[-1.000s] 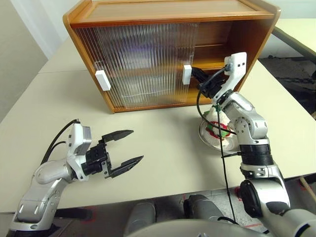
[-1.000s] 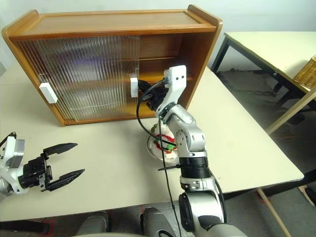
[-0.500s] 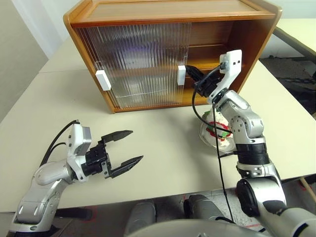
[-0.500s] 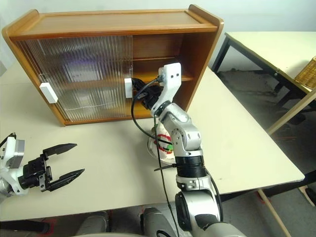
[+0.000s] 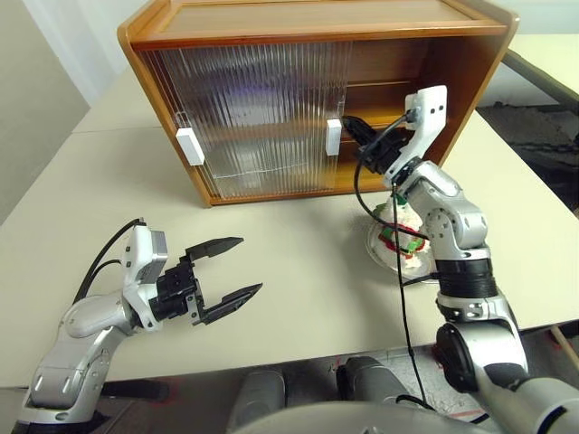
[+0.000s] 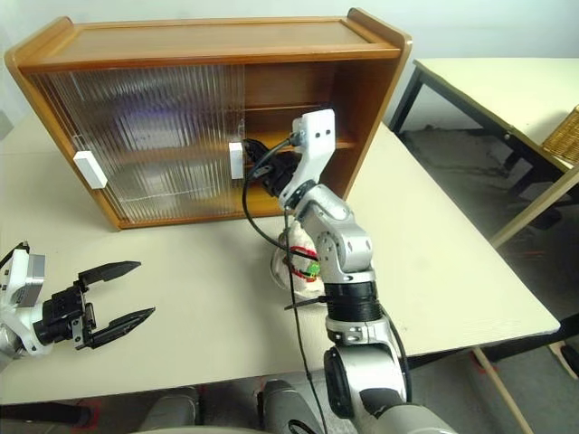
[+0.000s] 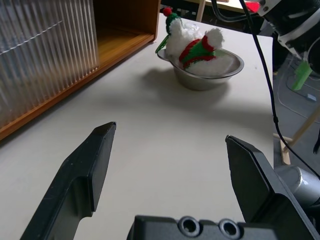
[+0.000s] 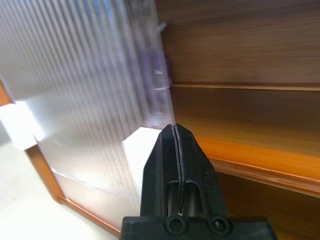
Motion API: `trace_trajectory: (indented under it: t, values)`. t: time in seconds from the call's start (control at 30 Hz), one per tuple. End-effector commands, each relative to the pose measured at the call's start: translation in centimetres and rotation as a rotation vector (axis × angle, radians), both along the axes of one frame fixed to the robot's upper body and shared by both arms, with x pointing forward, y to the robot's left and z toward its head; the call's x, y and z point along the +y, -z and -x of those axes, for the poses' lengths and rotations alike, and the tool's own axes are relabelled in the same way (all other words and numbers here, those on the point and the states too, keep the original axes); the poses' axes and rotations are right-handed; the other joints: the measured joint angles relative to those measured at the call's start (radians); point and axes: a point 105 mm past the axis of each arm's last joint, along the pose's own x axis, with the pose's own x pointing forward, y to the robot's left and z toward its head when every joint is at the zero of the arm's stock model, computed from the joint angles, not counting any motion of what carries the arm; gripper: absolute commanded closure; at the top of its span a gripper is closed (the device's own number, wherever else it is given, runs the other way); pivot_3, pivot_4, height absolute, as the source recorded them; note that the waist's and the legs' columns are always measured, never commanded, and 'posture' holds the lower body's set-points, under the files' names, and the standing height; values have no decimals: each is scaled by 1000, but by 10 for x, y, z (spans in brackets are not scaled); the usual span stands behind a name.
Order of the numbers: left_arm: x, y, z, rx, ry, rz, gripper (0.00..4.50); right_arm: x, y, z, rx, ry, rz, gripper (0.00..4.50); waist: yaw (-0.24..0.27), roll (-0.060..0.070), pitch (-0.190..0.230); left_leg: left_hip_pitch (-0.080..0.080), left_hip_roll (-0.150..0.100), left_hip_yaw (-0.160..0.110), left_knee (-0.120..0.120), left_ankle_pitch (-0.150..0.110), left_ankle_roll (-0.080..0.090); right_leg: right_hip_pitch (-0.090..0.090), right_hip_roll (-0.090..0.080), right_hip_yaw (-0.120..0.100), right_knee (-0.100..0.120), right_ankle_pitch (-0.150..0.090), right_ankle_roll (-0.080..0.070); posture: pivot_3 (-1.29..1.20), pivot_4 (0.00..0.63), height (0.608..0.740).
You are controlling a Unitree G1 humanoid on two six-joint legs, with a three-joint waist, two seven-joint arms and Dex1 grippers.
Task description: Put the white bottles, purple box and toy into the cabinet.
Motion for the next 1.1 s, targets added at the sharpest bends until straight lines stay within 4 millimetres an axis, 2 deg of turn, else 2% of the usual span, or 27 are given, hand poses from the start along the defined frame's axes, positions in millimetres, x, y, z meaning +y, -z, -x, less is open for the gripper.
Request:
trace_trajectory:
  t: [0.03,0.17,0.33,0.37,0.47,0.6,0.83,1.1]
  values:
    - [0,0,-1,0,0,-5,0,-31,7,1,45,13,40,3508,6,0,0,0,0,0,0,0,0,0,0,0,0,0,0,27,50,740]
    - [1,0,-2,0,5,-7,0,-54,10,15,100,-48,119,2059,10,-1,0,0,-1,1,0,0,-2,1,0,1,0,-1,0,17,46,740]
    - [2,0,-4,-2,15,-11,0,-69,14,36,202,-148,217,233,6,-1,0,1,-6,4,0,1,-4,1,2,1,0,-1,2,2,38,740]
    - [3,0,-5,-2,19,-13,0,-73,15,42,237,-176,250,55,7,-1,0,1,-6,4,0,2,-5,1,3,1,0,-1,2,2,38,740]
    - [4,-1,-7,-4,27,-17,0,-91,21,58,350,-222,359,55,8,-1,0,1,-6,3,1,3,-7,3,3,1,0,-3,4,-10,33,740]
    - [3,0,-8,0,44,-17,0,-103,22,58,426,-183,376,55,5,-3,-1,1,-7,4,2,4,-7,4,3,2,1,-4,6,-23,30,740]
    - [2,0,-10,-3,58,-16,0,-97,34,56,502,-163,304,55,-8,-3,-2,2,-7,4,2,5,-6,3,3,1,3,-4,9,-21,28,740]
    - [1,0,-8,1,59,-19,0,-86,54,55,546,-176,328,55,-7,-3,-2,2,-7,3,3,5,-6,3,3,1,3,-4,11,-11,33,740]
